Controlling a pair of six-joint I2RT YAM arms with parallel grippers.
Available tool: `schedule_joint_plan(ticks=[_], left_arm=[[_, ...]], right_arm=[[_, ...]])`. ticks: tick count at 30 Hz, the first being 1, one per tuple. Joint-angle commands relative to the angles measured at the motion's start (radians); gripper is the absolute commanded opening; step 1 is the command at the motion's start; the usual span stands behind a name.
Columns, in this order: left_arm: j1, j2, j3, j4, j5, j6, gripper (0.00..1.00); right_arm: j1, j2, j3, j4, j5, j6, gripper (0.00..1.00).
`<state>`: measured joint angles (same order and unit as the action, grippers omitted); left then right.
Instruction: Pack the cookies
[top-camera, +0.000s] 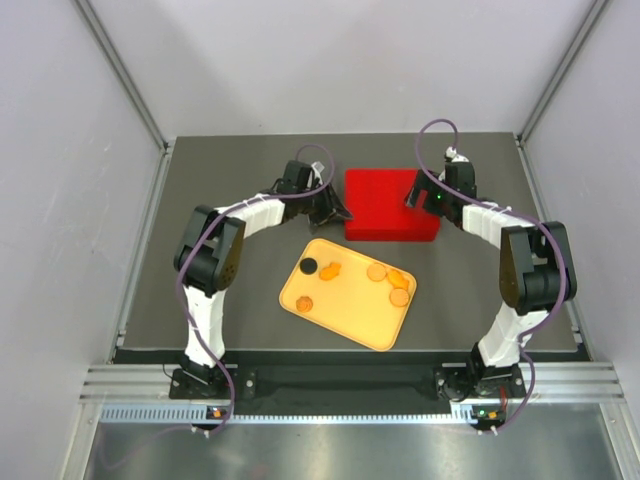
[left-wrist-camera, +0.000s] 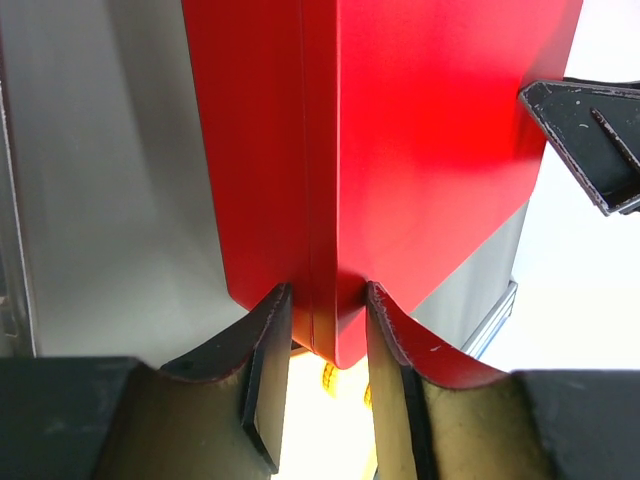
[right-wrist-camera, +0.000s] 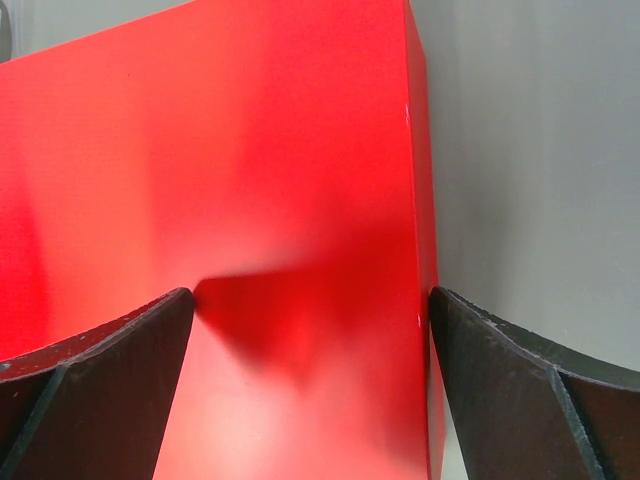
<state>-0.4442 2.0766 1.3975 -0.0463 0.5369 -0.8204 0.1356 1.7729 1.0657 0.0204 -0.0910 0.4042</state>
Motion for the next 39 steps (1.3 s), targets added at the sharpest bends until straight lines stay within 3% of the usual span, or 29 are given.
schedule_joint_plan(ticks=[1, 9, 15, 22, 33, 39], left_arm=[[-0.062, 0.079, 0.012, -0.038, -0.051, 0.026, 0.29], [-0.073, 0.089, 0.024, -0.063, -0.063, 0.036, 0.23], [-0.08, 0.088, 0.02, -0.07, -0.075, 0.038, 0.22], [-0.08, 0.051, 0.043, -0.093, -0.1, 0.072, 0.29], [-0.077, 0.014, 0.192, -0.168, -0.129, 0.13, 0.58], [-0.067, -0.018, 0.279, -0.257, -0.193, 0.197, 0.64]], right_arm=[[0.058, 0.016, -0.042, -0.117, -0.044, 0.001, 0.99], [0.058, 0.02, -0.064, -0.111, -0.044, 0.007, 0.88], [0.041, 0.007, -0.067, -0.111, -0.061, 0.008, 0.72], [-0.021, -0.026, -0.027, -0.148, -0.104, 0.007, 0.79], [-0.099, -0.036, 0.144, -0.252, -0.124, -0.008, 0.98], [-0.126, -0.056, 0.206, -0.304, -0.082, -0.015, 1.0]])
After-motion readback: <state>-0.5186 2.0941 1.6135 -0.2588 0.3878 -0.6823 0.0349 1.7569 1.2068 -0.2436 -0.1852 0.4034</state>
